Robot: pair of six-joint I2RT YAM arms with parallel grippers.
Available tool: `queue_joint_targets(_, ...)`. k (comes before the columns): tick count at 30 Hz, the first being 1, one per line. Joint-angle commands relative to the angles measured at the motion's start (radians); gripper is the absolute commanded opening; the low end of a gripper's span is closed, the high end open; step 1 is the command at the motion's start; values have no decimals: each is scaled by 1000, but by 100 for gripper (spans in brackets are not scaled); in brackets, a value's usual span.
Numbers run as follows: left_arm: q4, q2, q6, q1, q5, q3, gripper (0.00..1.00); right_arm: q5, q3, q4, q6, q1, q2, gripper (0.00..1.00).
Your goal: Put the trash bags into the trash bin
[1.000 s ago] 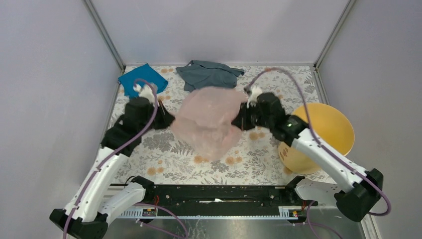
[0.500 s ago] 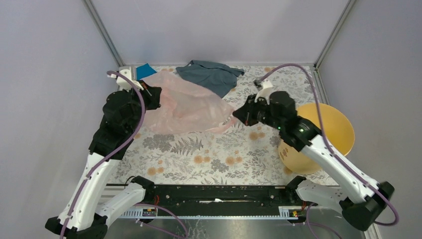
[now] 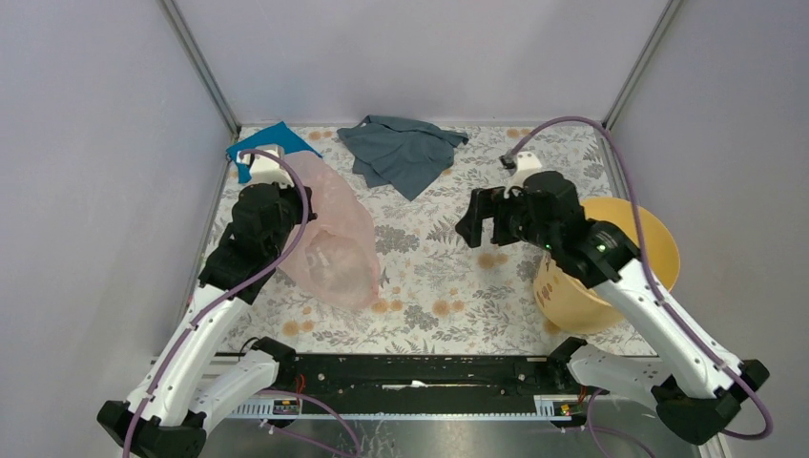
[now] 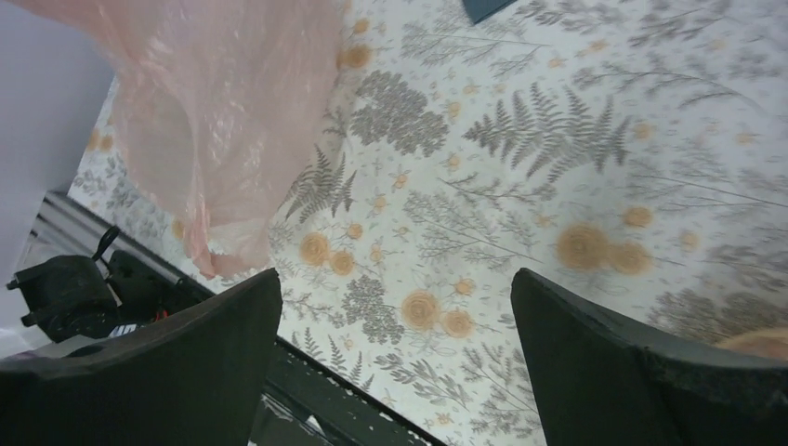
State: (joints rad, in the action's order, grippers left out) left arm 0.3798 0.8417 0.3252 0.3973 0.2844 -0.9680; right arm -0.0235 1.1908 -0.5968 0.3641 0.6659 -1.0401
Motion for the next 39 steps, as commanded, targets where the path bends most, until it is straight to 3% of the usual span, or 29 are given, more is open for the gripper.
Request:
queue_joint_targets(1, -67, 9, -11, -6, -26, 0, 0, 172, 150, -208, -42, 3, 77, 100)
queue_joint_targets(9, -68, -1, -1, -6, -55, 8, 0, 469, 368, -488, 49, 3, 170, 100)
queue_joint_targets(12, -73, -10, 1, -6, -65, 15, 0, 611, 405, -591, 158, 4, 213, 100)
queue_joint_targets(19, -68, -16, 4, -6, -78, 17, 0, 781, 380, -811, 332, 4, 229, 100)
queue_joint_targets(24, -69, -16, 9, -6, -100, 16, 0, 734, 236, -682, 306, 3, 186, 100)
queue_joint_targets(30, -69, -16, 11, -6, -105, 21, 0, 776, 170, -587, 250, 3, 16, 99)
queue_joint_targets(35, -71, -17, 12, -6, -112, 20, 0, 748, 103, -557, 237, 3, -46, 71)
queue_joint_targets(39, -70, -10, 12, -7, -120, 20, 0, 722, 29, -503, 234, 3, -48, 70)
